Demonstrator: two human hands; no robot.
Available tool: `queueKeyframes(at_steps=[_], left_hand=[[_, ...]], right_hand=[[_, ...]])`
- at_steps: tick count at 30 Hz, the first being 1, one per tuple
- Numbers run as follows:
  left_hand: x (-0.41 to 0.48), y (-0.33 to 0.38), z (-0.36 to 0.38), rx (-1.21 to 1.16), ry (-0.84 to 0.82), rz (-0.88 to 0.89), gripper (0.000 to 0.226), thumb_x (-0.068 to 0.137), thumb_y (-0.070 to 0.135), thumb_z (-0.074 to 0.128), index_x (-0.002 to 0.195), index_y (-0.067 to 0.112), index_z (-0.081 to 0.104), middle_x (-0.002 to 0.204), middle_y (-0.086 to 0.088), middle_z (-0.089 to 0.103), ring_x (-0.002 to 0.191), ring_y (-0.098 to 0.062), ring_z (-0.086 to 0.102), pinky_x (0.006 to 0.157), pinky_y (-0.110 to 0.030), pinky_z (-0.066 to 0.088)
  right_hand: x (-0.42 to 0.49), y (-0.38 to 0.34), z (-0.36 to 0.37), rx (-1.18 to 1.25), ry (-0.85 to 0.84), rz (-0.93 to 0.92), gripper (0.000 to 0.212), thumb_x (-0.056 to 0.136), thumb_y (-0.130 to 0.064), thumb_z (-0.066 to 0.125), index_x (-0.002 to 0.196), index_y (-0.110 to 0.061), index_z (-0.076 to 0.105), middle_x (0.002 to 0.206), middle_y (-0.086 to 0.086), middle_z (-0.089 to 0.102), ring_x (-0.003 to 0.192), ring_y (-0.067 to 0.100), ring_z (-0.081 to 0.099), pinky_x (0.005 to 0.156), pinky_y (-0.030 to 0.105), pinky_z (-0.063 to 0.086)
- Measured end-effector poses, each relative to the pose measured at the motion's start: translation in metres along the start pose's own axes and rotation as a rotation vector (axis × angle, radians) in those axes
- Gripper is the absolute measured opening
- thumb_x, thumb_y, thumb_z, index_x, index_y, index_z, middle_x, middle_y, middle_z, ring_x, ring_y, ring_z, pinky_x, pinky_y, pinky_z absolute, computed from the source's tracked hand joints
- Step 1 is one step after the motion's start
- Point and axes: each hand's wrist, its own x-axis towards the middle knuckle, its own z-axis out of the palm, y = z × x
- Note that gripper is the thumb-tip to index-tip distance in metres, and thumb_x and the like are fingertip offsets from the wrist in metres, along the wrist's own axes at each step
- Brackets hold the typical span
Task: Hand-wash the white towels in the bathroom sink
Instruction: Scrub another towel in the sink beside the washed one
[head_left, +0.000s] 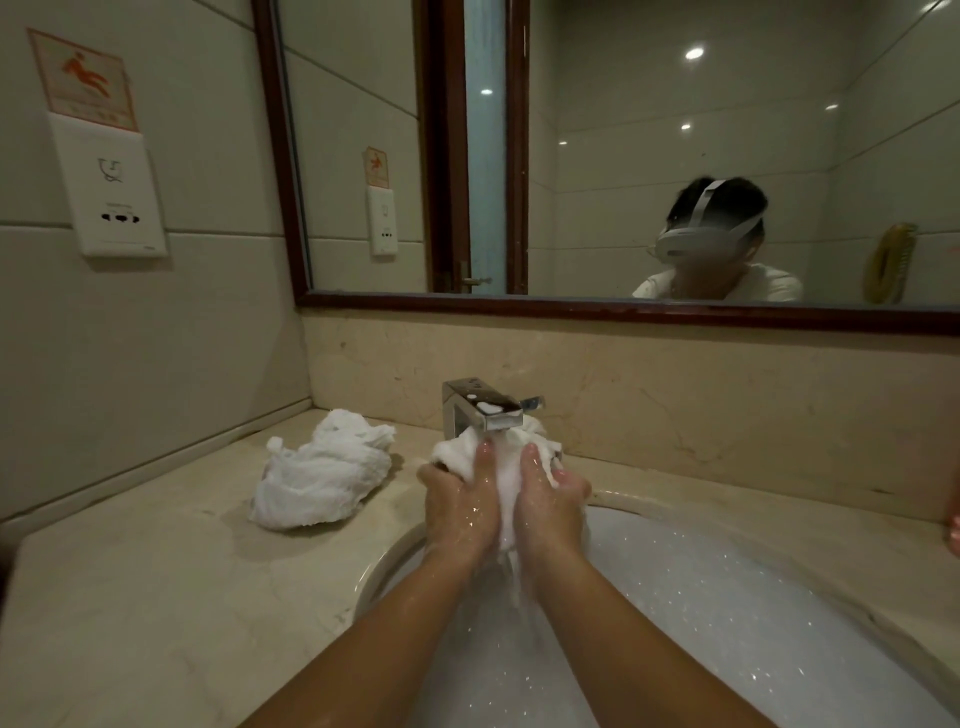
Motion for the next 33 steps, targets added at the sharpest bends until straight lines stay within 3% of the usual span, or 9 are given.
queueKeyframes(at_steps=[3,5,8,13,18,22,26,30,33], left_hand=[[0.005,0.0,-0.004,-0.007,0.034,-0.101,0.08,0.096,0.071,0.05,0.15,0.016,0.027,0.145,-0.017,0.051,0.123,-0.035,0.057,0.094,-0.04,0.047],[0.013,-0.006,-0.005,0.035,-0.014,-0.064,0.076,0.097,0.075,0.041,0.147,0.018,0.048,0.146,-0.016,0.057,0.129,-0.035,0.057,0.11,-0.046,0.047],[0.017,-0.007,-0.008,-0.119,-0.129,-0.043,0.067,0.094,0.079,0.041,0.114,0.021,0.07,0.106,-0.005,0.076,0.1,-0.025,0.072,0.095,-0.045,0.058],[0.016,-0.001,-0.01,-0.467,-0.244,-0.213,0.068,0.089,0.073,0.054,0.116,0.015,0.078,0.11,-0.014,0.078,0.108,-0.034,0.073,0.105,-0.052,0.054],[0.022,-0.007,-0.007,-0.291,-0.15,-0.262,0.079,0.08,0.076,0.057,0.113,0.007,0.074,0.099,-0.019,0.077,0.09,-0.037,0.075,0.086,-0.046,0.062],[0.024,-0.011,-0.007,-0.387,-0.212,-0.21,0.064,0.089,0.067,0.061,0.112,0.009,0.077,0.101,-0.015,0.08,0.097,-0.036,0.077,0.095,-0.056,0.059],[0.012,0.002,-0.017,-0.641,-0.291,-0.26,0.075,0.085,0.067,0.062,0.118,0.001,0.074,0.119,-0.023,0.074,0.109,-0.038,0.073,0.102,-0.055,0.055],[0.01,0.001,-0.021,-0.712,-0.363,-0.185,0.051,0.1,0.038,0.04,0.097,-0.001,0.072,0.094,-0.027,0.073,0.078,-0.032,0.073,0.073,-0.035,0.059],[0.01,-0.002,-0.019,-0.575,-0.303,-0.101,0.044,0.077,0.041,0.06,0.094,0.002,0.069,0.094,-0.025,0.07,0.081,-0.036,0.069,0.071,-0.039,0.057]], right_hand=[[0.0,-0.004,-0.006,0.111,-0.003,0.169,0.082,0.089,-0.062,0.074,0.146,-0.017,0.036,0.133,0.02,0.06,0.109,0.038,0.066,0.088,0.044,0.058],[0.003,-0.003,-0.01,0.154,-0.069,0.217,0.088,0.084,-0.063,0.08,0.144,-0.014,0.04,0.125,0.019,0.066,0.105,0.04,0.069,0.091,0.049,0.06],[0.008,0.002,-0.012,0.096,-0.12,0.159,0.07,0.077,-0.06,0.086,0.125,-0.012,0.068,0.101,0.012,0.077,0.087,0.034,0.076,0.081,0.049,0.065],[0.017,0.002,-0.021,0.029,-0.166,0.039,0.035,0.08,-0.028,0.085,0.108,-0.02,0.065,0.109,0.013,0.072,0.094,0.033,0.071,0.078,0.044,0.063],[0.006,-0.003,-0.021,0.026,-0.302,0.002,0.074,0.054,-0.029,0.086,0.122,-0.026,0.057,0.107,0.01,0.076,0.089,0.033,0.078,0.079,0.056,0.066],[0.004,-0.007,-0.022,0.174,-0.431,0.049,0.042,0.081,-0.027,0.085,0.119,-0.014,0.073,0.1,0.015,0.081,0.089,0.036,0.08,0.087,0.059,0.063],[0.006,-0.002,-0.012,0.251,-0.473,0.062,0.087,0.056,-0.045,0.098,0.133,-0.017,0.066,0.112,0.019,0.079,0.099,0.042,0.078,0.094,0.063,0.06],[0.012,-0.005,-0.014,0.349,-0.469,0.117,0.112,0.046,-0.028,0.107,0.141,-0.02,0.047,0.125,0.025,0.07,0.101,0.047,0.076,0.088,0.066,0.061],[0.013,-0.009,-0.015,0.295,-0.299,0.05,0.086,0.067,-0.023,0.099,0.135,-0.019,0.045,0.117,0.021,0.069,0.094,0.039,0.078,0.078,0.063,0.064]])
